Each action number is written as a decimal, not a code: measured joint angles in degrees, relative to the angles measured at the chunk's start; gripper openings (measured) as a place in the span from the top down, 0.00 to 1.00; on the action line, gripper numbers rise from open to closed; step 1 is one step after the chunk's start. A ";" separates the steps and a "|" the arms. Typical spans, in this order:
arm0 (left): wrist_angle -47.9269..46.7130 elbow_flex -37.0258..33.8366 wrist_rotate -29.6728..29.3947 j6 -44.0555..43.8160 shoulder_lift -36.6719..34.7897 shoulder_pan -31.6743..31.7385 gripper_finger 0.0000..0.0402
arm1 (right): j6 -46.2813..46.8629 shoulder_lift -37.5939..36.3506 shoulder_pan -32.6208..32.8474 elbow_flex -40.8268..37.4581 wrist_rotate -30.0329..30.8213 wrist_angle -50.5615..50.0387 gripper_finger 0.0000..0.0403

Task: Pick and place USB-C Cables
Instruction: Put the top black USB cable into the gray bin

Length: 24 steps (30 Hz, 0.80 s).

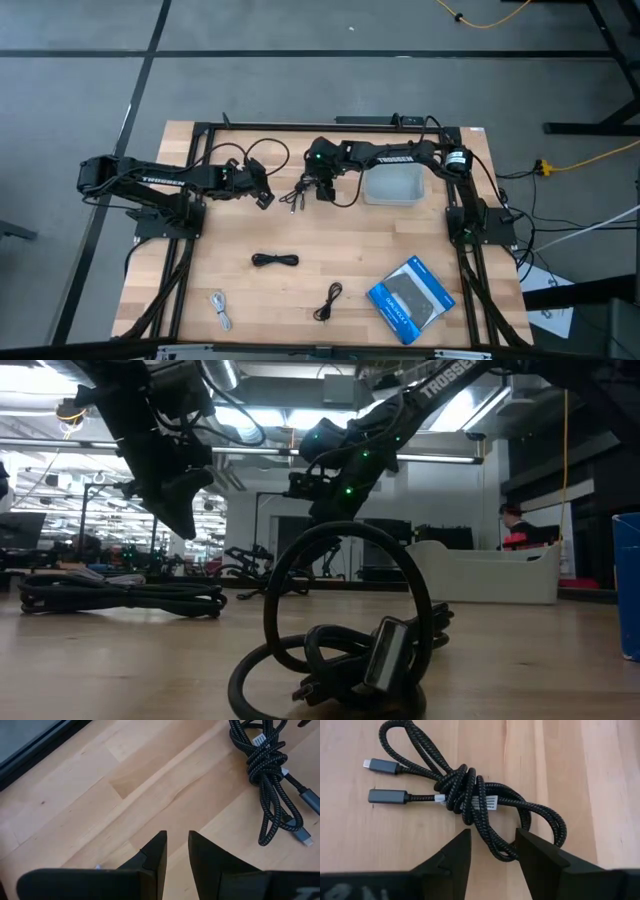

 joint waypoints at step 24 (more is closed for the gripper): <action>0.76 0.00 -0.21 -0.11 0.00 0.00 0.82 | 8.58 2.57 0.88 -0.06 5.90 -2.16 0.97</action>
